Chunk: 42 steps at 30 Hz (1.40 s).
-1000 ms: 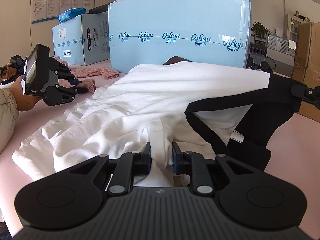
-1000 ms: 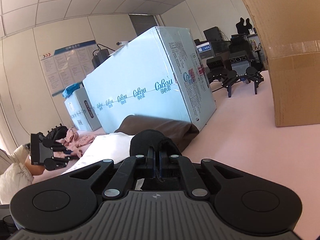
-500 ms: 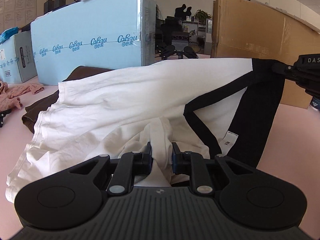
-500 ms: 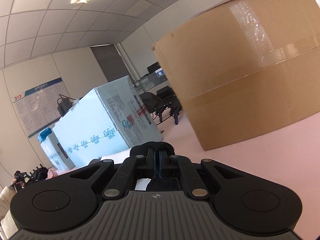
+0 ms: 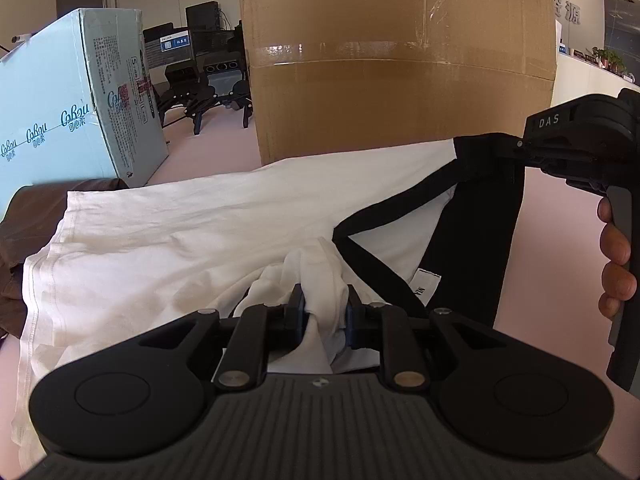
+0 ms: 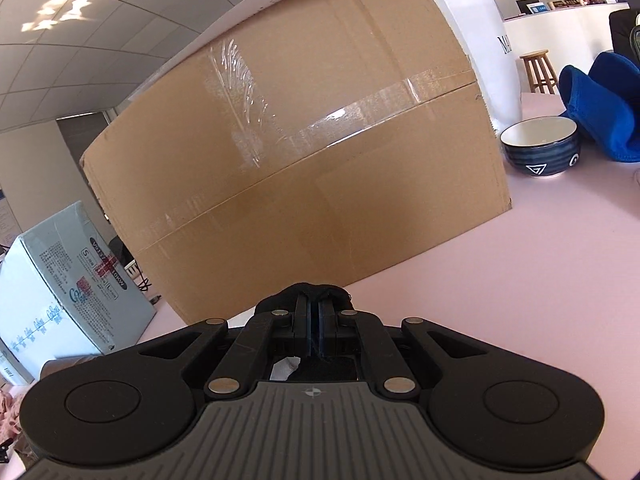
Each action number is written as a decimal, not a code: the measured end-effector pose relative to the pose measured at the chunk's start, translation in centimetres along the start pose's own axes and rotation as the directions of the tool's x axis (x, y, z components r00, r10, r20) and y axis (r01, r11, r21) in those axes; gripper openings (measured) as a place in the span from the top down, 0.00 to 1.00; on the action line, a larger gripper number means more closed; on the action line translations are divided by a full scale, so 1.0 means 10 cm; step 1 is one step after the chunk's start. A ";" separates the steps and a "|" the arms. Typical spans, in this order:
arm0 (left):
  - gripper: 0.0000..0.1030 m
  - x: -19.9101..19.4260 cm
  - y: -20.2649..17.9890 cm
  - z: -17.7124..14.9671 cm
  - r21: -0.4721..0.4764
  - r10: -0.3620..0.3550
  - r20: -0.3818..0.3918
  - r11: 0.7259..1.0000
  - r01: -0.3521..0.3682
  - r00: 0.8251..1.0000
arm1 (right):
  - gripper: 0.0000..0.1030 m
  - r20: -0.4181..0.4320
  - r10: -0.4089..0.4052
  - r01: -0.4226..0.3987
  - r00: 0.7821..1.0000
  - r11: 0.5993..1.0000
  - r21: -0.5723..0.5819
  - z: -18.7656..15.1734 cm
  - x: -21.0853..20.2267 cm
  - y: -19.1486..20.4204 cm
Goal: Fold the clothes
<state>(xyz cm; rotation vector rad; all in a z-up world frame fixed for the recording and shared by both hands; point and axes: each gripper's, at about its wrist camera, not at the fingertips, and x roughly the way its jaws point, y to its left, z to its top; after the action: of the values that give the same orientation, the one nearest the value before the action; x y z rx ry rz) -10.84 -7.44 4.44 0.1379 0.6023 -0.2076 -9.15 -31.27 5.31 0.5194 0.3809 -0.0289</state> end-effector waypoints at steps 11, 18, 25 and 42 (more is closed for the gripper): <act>0.13 0.17 -0.14 -0.18 0.147 -0.052 0.054 0.988 0.044 0.997 | 0.66 -0.116 -0.068 0.040 0.991 0.973 -0.225 -0.26 0.34 0.14; 0.05 0.22 -0.08 -0.18 0.113 -0.072 0.027 0.991 0.068 0.997 | 0.10 -0.185 0.118 -0.120 0.976 0.993 -0.001 -0.30 0.31 -0.06; 0.00 0.25 -0.01 -0.19 0.078 -0.081 0.001 0.994 0.080 0.997 | 0.05 -0.135 0.125 -0.130 0.983 0.991 -0.035 -0.30 0.03 0.05; 0.00 -0.43 0.87 -0.38 -0.030 -0.087 0.133 0.995 0.091 0.987 | 0.00 -0.278 0.399 -0.470 0.874 0.838 -0.277 -0.66 -0.68 0.47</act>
<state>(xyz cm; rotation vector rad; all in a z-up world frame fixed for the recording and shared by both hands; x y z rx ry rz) -14.38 2.36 4.43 0.0616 0.4809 -0.2900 -17.23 -24.45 4.74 0.2570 0.4548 0.5355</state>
